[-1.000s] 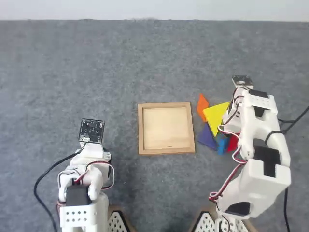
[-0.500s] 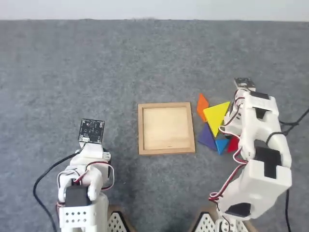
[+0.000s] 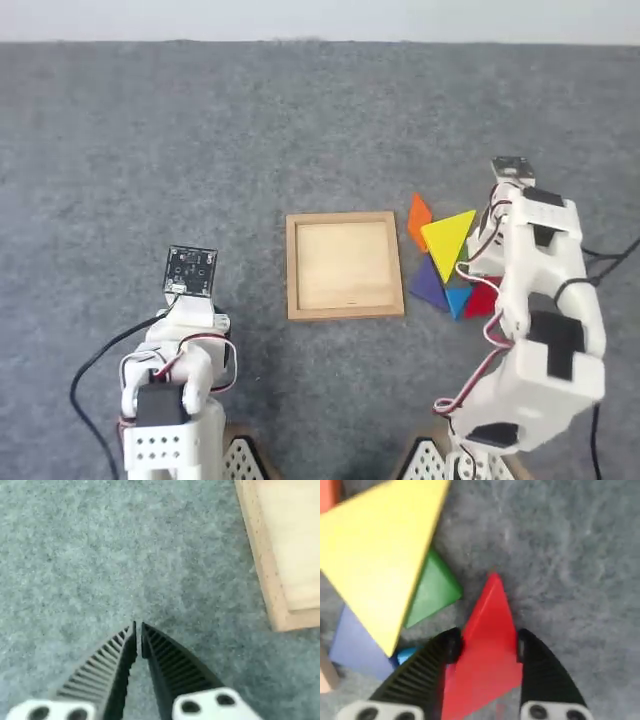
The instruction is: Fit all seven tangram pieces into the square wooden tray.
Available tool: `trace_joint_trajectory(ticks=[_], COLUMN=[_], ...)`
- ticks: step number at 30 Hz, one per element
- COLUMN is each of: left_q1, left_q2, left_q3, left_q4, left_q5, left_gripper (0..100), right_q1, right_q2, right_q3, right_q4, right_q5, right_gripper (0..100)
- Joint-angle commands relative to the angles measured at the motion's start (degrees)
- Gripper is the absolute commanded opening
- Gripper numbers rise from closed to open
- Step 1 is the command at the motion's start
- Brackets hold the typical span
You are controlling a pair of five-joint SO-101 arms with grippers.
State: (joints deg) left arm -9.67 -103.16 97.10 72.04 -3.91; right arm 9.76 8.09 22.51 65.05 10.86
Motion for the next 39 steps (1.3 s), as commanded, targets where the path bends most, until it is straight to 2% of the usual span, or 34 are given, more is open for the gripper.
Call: trace_joint_trajectory(ticks=[1, 12, 16, 19, 21, 23, 25, 28, 32, 39], left_q1=[0.35, 0.35, 0.35, 0.35, 0.35, 0.35, 0.35, 0.35, 0.35, 0.35], left_q2=[-0.97, -0.97, -0.97, -0.97, -0.97, -0.97, -0.97, -0.97, -0.97, -0.97], left_q3=[-0.57, -0.57, -0.57, -0.57, -0.57, -0.57, -0.57, -0.57, -0.57, -0.57], left_q4=[0.18, 0.18, 0.18, 0.18, 0.18, 0.18, 0.18, 0.18, 0.18, 0.18], left_q5=[-0.09, -0.09, -0.09, -0.09, -0.09, -0.09, -0.09, -0.09, -0.09, -0.09], left_gripper=[2, 2, 2, 2, 2, 2, 2, 2, 2, 2], right_q1=[-0.04, -4.97, -5.76, -6.29, -6.29, -6.11, -5.67, -5.14, -5.23, 0.13], right_q2=[-11.21, -23.69, -25.45, -27.65, -29.85, -31.16, -31.78, -31.96, -31.78, -31.69], right_q3=[-0.97, 0.35, 6.77, 15.30, 20.04, 23.03, 24.00, 23.91, 24.18, 25.32], right_q4=[2.59, 8.13, 10.59, 7.87, 3.65, -0.57, -2.59, -2.68, -4.09, -5.49], right_q5=[-0.44, 0.35, 9.49, 12.13, 10.81, 4.13, -1.41, -5.80, -6.15, -6.33], right_gripper=[9.7, 10.1, 11.8, 22.1, 29.1, 32.9, 32.2, 30.3, 28.7, 28.9])
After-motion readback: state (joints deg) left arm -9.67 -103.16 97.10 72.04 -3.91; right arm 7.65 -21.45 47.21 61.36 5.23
